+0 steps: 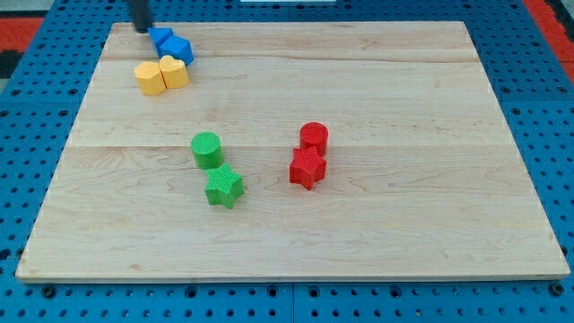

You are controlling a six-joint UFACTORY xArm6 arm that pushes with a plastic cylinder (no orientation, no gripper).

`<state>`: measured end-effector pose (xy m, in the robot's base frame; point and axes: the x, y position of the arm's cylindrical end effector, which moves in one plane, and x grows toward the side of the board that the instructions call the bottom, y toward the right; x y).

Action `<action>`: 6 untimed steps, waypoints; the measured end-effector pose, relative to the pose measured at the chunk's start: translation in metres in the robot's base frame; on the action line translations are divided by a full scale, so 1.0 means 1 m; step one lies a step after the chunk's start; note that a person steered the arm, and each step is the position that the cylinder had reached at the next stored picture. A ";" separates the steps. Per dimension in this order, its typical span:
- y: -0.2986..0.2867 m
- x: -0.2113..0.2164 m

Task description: Separate the blue cube from blue triangle

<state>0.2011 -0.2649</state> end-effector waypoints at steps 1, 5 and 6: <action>-0.003 0.031; 0.191 0.072; 0.214 0.095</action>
